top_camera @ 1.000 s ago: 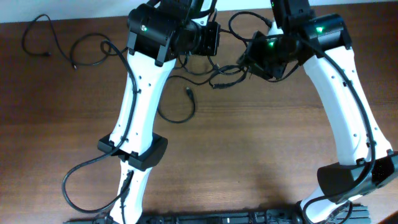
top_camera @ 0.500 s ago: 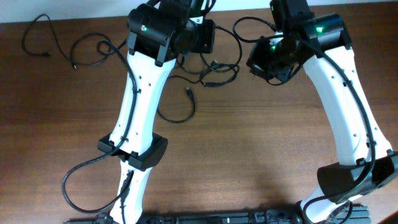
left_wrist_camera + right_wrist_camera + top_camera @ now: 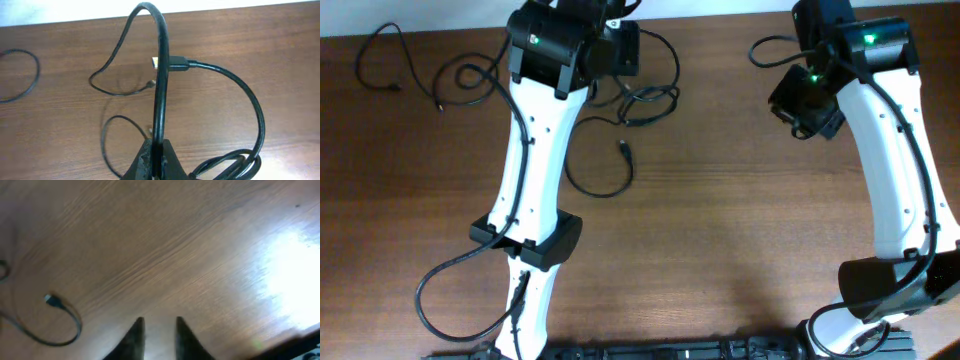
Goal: Untangle cables
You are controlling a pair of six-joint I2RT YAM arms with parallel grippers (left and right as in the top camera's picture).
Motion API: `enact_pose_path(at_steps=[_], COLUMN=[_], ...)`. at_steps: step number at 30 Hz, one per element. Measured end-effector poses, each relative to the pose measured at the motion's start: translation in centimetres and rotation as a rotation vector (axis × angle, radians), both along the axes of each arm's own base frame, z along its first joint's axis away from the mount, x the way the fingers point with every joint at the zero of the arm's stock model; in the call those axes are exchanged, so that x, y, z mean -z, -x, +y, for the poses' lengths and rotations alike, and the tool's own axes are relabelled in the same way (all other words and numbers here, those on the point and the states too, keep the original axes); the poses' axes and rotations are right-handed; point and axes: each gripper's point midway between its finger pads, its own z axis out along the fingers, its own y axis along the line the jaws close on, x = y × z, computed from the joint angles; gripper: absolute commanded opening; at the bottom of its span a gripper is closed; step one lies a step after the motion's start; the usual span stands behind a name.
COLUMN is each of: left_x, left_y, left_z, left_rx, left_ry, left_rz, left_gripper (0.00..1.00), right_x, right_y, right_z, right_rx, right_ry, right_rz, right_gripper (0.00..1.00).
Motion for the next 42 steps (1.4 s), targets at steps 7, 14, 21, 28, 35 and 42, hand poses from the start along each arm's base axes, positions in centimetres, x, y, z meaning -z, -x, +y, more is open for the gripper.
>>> enact_pose_path(at_steps=[7,14,21,28,35,42], left_x=[0.1,1.3,1.3,1.3,1.3,1.3], left_y=[0.4,0.4,0.5,0.5,0.5,0.6], left_z=[-1.1,-1.1,-1.3,-1.3,-1.3,-1.6], left_rx=[0.043,0.044,0.048,0.048,0.048,0.021], left_ry=[0.045,0.03,0.036,0.036,0.036,0.082], left_rz=[0.024,0.061,0.065,0.065,0.065,0.081], left_gripper=[0.0,0.0,0.0,0.0,0.0,0.0], right_x=[-0.1,-0.2,0.5,-0.1,-1.2,-1.2], right_y=[0.0,0.7,1.3,-0.4,-2.4,-2.4], right_z=[3.0,7.2,8.4,13.4,14.5,14.6], right_rx=[-0.181,-0.367,-0.467,-0.622,-0.52,-0.243], right_ry=[-0.084,-0.107,-0.092,-0.287,-0.354,-0.438], right_rz=[-0.008,-0.016,0.002,-0.124,-0.199,-0.141], right_gripper=[0.7,0.89,0.89,0.98,0.98,0.99])
